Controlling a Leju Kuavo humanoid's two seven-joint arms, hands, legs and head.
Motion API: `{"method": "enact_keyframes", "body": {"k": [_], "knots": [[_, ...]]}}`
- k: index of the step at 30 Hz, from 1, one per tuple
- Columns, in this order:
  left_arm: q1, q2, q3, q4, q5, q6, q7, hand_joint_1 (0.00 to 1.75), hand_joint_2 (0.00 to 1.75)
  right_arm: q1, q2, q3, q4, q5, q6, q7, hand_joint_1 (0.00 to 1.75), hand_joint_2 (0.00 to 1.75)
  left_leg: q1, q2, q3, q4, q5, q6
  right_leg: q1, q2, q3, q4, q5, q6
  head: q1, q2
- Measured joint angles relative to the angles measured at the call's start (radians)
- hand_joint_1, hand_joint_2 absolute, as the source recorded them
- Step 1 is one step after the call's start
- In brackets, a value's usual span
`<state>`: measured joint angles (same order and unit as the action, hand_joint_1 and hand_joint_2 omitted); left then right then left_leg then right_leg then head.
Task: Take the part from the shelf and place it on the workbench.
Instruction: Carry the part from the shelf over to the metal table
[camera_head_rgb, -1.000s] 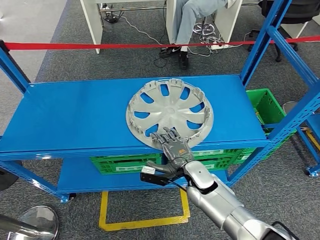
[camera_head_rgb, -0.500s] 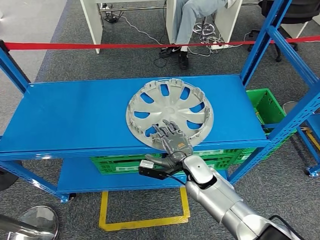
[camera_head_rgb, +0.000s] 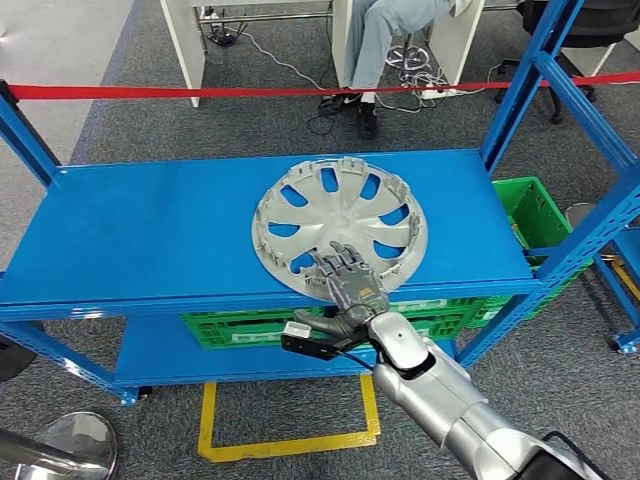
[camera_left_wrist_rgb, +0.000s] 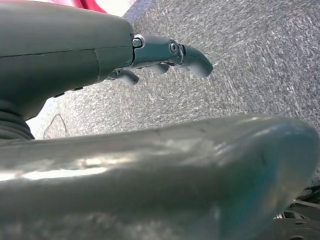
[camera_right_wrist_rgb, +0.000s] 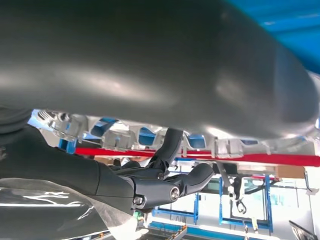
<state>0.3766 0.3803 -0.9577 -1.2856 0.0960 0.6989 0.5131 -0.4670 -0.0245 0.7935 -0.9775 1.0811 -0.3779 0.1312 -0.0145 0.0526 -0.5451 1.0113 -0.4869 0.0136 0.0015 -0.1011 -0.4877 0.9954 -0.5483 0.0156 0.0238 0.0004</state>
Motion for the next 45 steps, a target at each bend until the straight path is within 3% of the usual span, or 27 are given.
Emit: {"method": "enact_keyframes", "body": {"k": [19, 23, 45], "knots": [[0.014, -0.004, 0.004, 0.000, -0.036, 0.000, 0.035, 0.00, 0.00, 0.032, -0.010, -0.025, 0.066, 0.008, -0.019, 0.009, 0.00, 0.00, 0.000, 0.000, 0.000, 0.000, 0.000, 0.000, 0.000, 0.000, 0.000, 0.000, 0.000, 0.000, 0.000, 0.000], [0.014, -0.004, 0.004, 0.000, -0.036, 0.000, 0.036, 0.00, 0.00, 0.032, -0.011, -0.033, 0.075, 0.008, -0.024, 0.009, 0.00, 1.75, 0.000, 0.000, 0.000, 0.000, 0.000, 0.000, 0.000, 0.000, 0.000, 0.000, 0.000, 0.000, 0.000, 0.000], [0.013, -0.004, 0.004, 0.000, -0.025, 0.000, 0.031, 0.00, 0.00, 0.035, -0.012, -0.041, 0.098, 0.038, -0.054, -0.006, 0.00, 1.75, 0.000, 0.000, 0.001, 0.000, 0.000, 0.000, 0.000, 0.000, 0.000, 0.000, 0.000, 0.000, 0.000, 0.000]]}}
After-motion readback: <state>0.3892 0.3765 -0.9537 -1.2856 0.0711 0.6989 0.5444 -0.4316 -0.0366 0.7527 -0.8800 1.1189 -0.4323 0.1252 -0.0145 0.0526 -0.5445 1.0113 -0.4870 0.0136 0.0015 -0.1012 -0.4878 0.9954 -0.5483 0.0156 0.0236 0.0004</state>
